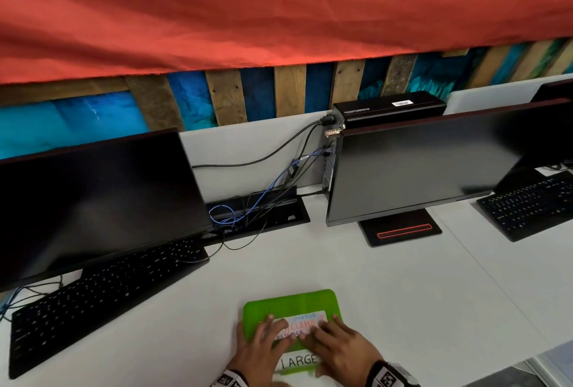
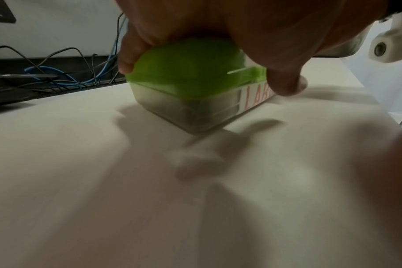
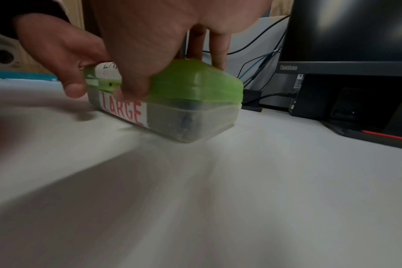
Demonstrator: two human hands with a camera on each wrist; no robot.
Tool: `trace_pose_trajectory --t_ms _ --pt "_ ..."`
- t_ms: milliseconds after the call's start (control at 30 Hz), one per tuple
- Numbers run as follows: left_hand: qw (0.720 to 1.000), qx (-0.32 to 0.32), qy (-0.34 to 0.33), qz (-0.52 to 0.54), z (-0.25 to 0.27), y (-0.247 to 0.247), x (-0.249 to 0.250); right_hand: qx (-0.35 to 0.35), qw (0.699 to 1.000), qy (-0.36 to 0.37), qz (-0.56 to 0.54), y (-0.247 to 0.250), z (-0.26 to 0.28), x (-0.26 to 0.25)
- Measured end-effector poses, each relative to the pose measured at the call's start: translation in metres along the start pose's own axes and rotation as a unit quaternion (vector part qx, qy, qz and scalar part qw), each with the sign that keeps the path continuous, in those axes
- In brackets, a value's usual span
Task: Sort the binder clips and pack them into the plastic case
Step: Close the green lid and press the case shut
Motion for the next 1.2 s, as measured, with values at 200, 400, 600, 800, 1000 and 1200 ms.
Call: trace_pose_trajectory --t_ms 200,400,600,800,1000,1200 --pt "1.000 0.000 0.015 0.004 -0.005 0.000 -0.001 -0.016 1.000 0.017 0.007 -0.002 -0.009 0.005" --pt "1.000 0.001 0.027 0.008 0.003 0.011 -0.001 -0.067 0.998 0.005 -0.003 -0.026 -0.009 0.009" --pt "1.000 -0.001 0.011 -0.003 0.005 0.016 0.001 -0.036 0.979 -0.063 -0.189 -0.030 0.002 0.035" --pt "0.997 -0.038 -0.013 0.059 0.003 0.009 0.001 -0.057 0.803 -0.325 -0.496 -0.070 0.045 0.081" --pt "0.996 -0.041 -0.019 0.076 0.004 0.011 0.001 -0.008 0.762 -0.457 -0.458 -0.077 0.068 0.095" --pt "0.996 -0.049 -0.019 0.074 0.004 0.015 -0.003 0.002 0.734 -0.486 -0.474 -0.073 0.061 0.084"
Point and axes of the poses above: each hand's wrist, its own z-axis away from the middle knuckle, its own y-axis out of the back of the hand, x = y × z, the point moved 10 cm from there along -z, towards the middle knuckle, and after that the axes turned 14 degrees about z, right-handed, at the moved point
